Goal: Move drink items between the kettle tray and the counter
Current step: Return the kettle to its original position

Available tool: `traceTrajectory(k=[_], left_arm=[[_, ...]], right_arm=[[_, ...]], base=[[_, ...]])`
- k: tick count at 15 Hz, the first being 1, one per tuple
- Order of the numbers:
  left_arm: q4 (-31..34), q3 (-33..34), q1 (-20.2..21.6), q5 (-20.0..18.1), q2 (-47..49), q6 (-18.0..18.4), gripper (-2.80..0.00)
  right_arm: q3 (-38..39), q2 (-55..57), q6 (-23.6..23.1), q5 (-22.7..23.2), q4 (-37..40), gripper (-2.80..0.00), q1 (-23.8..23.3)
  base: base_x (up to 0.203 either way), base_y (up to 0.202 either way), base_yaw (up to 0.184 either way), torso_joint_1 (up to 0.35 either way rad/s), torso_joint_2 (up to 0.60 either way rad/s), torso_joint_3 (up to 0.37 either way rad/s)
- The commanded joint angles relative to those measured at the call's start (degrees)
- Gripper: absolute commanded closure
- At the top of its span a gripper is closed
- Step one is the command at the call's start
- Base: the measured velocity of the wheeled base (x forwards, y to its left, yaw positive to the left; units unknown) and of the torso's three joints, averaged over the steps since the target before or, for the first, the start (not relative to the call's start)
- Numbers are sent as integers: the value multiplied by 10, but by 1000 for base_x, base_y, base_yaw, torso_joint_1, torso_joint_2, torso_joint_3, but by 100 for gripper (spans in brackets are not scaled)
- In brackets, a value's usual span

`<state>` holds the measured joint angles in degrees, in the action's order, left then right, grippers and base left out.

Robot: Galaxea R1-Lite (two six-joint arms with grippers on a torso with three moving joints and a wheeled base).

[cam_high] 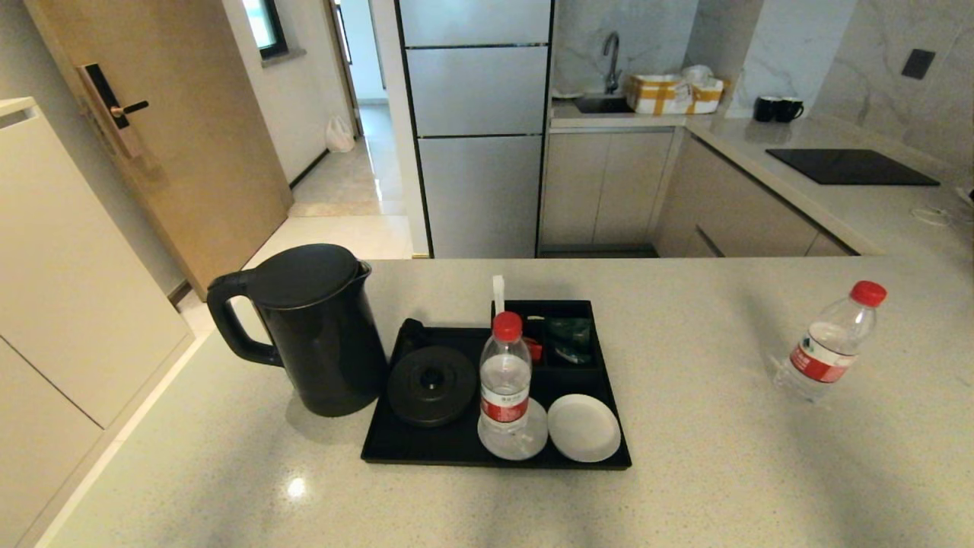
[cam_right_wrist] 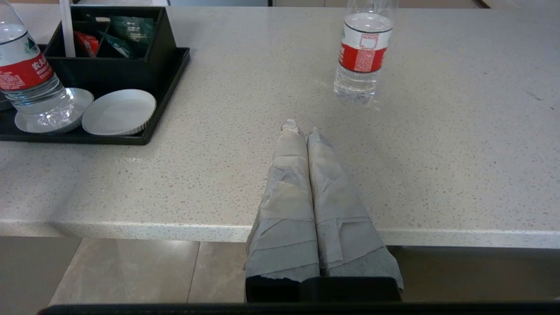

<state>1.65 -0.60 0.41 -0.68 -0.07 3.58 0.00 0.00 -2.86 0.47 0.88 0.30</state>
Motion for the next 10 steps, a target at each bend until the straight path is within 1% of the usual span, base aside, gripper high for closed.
traceTrajectory(k=[1, 7, 9, 10], left_arm=[[1, 1, 0, 0, 1, 2, 0], [0, -2, 0, 3, 2, 8, 0], [14, -35, 1, 5, 5, 9, 0], [37, -72, 1, 5, 15, 8, 0]], right_arm=[[0, -1, 0, 1, 0, 0, 0], [0, -1, 0, 1, 0, 0, 0], [0, -1, 0, 1, 0, 0, 0], [0, -1, 0, 1, 0, 0, 0]], base=[[0, 0, 0, 0, 0, 0], [0, 0, 0, 0, 0, 0], [0, 0, 0, 0, 0, 0], [0, 0, 0, 0, 0, 0]])
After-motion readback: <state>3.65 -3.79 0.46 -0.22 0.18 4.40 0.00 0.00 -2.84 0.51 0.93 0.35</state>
